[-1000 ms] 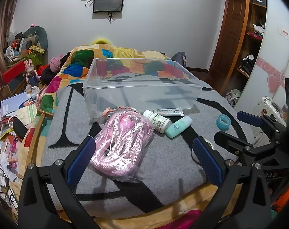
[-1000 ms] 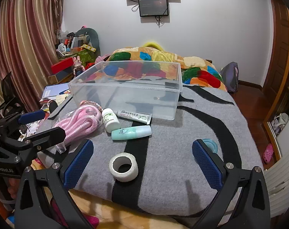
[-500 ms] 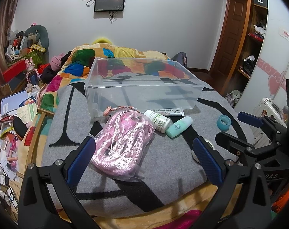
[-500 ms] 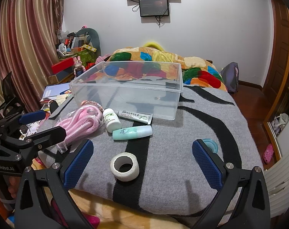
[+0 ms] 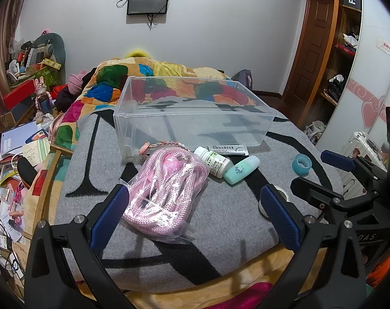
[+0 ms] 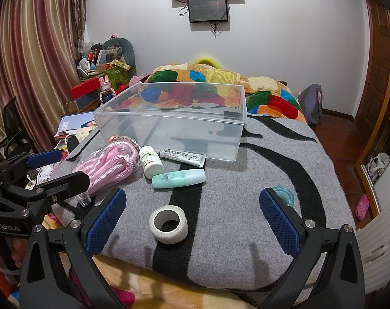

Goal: Organize objects

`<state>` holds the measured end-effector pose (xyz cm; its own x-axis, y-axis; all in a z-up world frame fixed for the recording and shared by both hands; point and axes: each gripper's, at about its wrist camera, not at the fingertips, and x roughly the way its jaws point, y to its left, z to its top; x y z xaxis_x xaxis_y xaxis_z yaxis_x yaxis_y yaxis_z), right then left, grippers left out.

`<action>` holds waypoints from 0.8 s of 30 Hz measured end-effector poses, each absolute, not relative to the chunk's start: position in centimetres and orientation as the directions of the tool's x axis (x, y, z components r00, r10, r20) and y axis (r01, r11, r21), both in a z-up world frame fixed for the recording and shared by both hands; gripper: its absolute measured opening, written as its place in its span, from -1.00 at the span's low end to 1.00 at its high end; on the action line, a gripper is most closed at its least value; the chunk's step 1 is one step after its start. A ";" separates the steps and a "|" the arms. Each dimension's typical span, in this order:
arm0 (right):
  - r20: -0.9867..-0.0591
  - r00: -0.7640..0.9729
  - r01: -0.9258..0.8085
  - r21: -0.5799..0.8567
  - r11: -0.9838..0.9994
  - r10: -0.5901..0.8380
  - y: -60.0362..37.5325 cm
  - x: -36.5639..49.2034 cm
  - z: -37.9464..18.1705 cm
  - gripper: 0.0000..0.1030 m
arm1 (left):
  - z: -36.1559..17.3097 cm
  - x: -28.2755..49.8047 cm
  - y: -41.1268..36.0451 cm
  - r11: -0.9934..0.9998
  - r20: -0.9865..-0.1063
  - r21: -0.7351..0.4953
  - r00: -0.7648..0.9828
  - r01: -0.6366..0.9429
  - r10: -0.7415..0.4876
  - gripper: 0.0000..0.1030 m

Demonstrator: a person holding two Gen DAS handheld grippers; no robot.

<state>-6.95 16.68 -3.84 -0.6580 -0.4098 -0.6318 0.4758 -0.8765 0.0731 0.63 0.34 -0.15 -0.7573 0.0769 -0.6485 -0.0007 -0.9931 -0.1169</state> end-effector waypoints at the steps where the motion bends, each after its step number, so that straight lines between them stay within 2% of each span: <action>1: -0.632 -0.658 0.476 0.073 -0.876 -0.410 16.7 -7.0 -3.8 1.00 | -0.1 0.6 0.3 -0.993 -0.649 -0.117 -0.757 -0.001 0.077 1.00; 24: -0.633 -0.655 0.477 0.076 -0.876 -0.412 16.6 -6.7 -3.8 1.00 | -0.2 0.7 0.1 -0.992 -0.655 -0.129 -0.751 0.004 0.082 1.00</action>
